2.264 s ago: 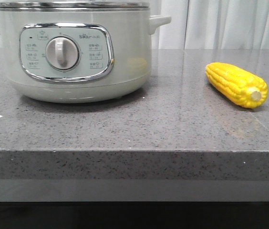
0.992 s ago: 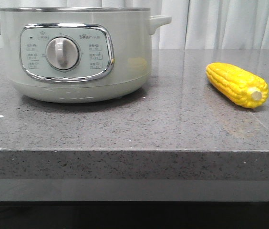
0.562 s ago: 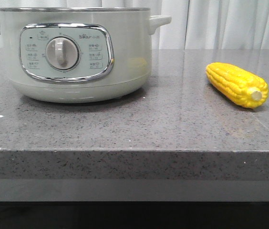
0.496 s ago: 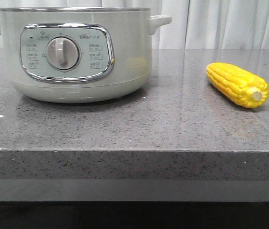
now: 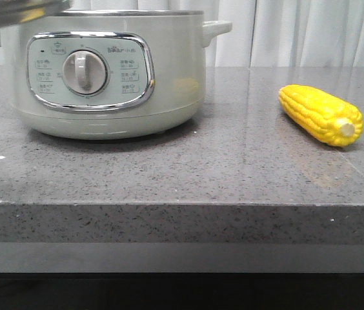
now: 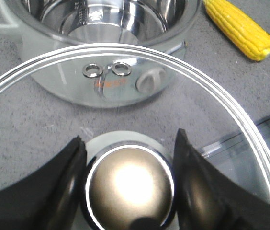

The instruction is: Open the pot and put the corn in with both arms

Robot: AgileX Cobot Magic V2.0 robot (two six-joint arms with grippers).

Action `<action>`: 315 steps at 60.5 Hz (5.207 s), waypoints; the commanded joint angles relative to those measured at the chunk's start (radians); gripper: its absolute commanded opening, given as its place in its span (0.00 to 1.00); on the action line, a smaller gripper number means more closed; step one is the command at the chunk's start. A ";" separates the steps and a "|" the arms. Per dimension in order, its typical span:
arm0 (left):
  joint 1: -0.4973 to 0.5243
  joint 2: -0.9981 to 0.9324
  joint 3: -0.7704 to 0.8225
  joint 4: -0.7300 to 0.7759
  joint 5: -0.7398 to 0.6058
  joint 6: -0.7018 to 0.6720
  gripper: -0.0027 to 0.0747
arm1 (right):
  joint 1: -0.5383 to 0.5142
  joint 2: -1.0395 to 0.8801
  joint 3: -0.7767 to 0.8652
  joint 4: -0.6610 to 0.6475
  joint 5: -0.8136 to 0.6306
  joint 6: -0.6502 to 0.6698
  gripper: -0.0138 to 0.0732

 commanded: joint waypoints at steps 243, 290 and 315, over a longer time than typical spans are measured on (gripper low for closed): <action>-0.008 -0.156 0.046 -0.039 -0.122 -0.003 0.19 | 0.280 1.147 -1.124 0.135 0.154 -0.031 0.09; -0.008 -0.156 0.046 -0.039 -0.130 -0.003 0.19 | 0.100 0.032 0.007 0.090 -0.196 -0.096 0.09; -0.008 0.015 -0.144 -0.002 -0.061 0.027 0.19 | 0.100 -0.274 0.176 0.090 -0.189 -0.096 0.09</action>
